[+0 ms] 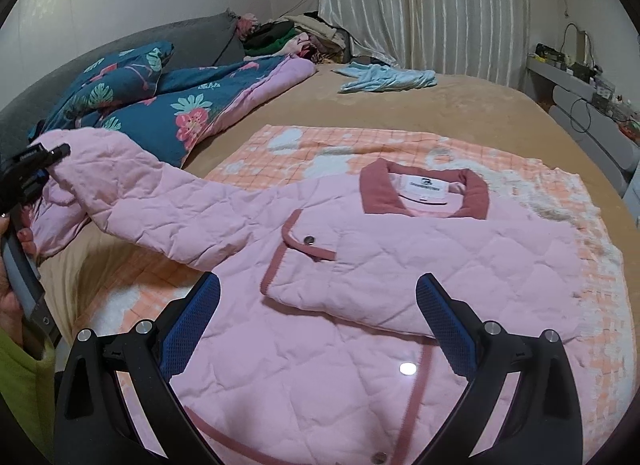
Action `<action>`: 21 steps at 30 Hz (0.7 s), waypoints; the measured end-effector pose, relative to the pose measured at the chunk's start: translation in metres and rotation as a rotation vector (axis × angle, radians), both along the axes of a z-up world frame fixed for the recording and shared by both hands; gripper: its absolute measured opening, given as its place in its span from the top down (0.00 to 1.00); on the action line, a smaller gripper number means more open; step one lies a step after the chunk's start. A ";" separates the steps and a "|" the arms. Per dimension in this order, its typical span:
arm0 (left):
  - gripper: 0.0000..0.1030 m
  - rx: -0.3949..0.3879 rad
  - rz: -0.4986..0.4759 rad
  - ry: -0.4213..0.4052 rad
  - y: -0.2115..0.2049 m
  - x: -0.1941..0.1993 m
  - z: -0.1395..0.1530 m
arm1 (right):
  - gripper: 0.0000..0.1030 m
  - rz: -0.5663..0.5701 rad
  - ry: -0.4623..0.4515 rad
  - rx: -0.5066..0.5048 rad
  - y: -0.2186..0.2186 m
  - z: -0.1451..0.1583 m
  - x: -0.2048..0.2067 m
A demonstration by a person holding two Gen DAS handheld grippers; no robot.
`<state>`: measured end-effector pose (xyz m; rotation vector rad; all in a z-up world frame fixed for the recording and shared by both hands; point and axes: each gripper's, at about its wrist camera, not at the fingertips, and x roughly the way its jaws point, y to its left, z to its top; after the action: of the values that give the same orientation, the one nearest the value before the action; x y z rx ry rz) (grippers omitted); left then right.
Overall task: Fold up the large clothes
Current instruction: 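Lift the held sleeve up off the bed with the left gripper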
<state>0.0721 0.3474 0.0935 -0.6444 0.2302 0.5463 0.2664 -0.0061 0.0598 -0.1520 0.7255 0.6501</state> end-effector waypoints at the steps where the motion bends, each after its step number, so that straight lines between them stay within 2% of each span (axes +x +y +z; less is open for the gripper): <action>1: 0.92 0.012 -0.006 0.000 -0.005 0.001 0.005 | 0.05 -0.006 -0.001 0.000 -0.005 0.001 0.000; 11: 0.92 0.091 -0.069 -0.006 -0.050 0.026 0.042 | 0.05 -0.059 -0.014 0.024 -0.053 0.007 0.004; 21: 0.92 0.166 -0.143 0.003 -0.091 0.054 0.063 | 0.05 -0.113 -0.044 0.038 -0.094 0.016 0.012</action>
<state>0.1261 0.2559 0.1568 -0.4623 0.2295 0.4240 0.2780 -0.1004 0.0758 -0.0891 0.6735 0.5508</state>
